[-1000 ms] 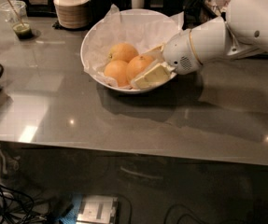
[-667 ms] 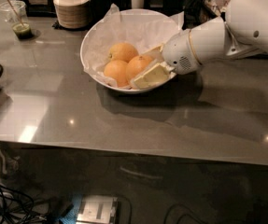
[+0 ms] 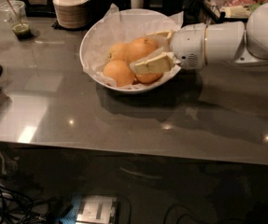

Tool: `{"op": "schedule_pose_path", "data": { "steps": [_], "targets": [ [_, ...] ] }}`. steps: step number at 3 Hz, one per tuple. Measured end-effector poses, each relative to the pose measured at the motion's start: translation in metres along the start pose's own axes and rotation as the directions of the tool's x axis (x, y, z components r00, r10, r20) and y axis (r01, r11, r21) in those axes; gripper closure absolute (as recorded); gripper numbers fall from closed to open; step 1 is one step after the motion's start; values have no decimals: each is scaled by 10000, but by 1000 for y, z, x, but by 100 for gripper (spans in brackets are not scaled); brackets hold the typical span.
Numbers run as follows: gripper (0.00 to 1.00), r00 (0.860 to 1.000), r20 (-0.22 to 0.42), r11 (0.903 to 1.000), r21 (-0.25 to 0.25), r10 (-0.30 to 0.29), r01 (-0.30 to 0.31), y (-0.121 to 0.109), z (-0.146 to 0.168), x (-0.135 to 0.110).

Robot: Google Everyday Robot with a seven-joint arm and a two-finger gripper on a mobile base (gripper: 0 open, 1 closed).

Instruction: Pick orange from white bowl

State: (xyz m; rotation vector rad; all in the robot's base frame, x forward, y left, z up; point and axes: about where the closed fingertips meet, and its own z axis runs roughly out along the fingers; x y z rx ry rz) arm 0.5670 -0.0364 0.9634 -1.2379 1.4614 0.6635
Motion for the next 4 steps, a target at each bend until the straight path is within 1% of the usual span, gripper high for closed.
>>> {"op": "schedule_pose_path", "data": {
  "steps": [1,2,3,4],
  "targets": [
    [100,9830,1605,9946,672,-894,795,-3,-22,-39],
    [100,9596,2147,9818,944,-1818,1649,9,-48,-73],
    [100,9521,1681,9659,874,-2554,2436,34,-68,-95],
    [100,9507,1206,9582,472,-2858,2821,58,-79,-103]
  ]
}}
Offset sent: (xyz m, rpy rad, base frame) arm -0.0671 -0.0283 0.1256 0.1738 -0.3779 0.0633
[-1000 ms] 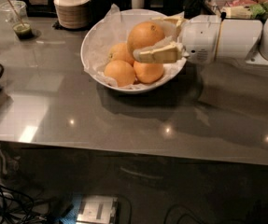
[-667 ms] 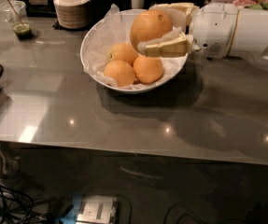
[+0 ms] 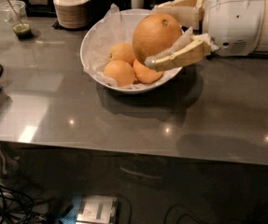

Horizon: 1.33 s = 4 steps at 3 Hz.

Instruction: Pick orange from white bowl

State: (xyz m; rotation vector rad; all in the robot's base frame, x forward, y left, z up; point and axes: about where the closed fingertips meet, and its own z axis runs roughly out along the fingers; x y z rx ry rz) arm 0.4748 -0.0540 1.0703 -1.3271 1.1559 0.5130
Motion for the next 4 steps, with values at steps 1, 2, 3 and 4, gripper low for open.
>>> {"op": "schedule_pose_path", "data": {
  "steps": [1,2,3,4],
  "targets": [
    [100,9999,79,9974,-703,-127,132,21,-4,0],
    [100,9991,344,9897,-1405,-229,275,37,-2,2],
    [100,9971,668,9760,-2124,-354,489,51,4,3],
    [100,9971,673,9750,-2167,-355,493,52,4,2]
  ]
}}
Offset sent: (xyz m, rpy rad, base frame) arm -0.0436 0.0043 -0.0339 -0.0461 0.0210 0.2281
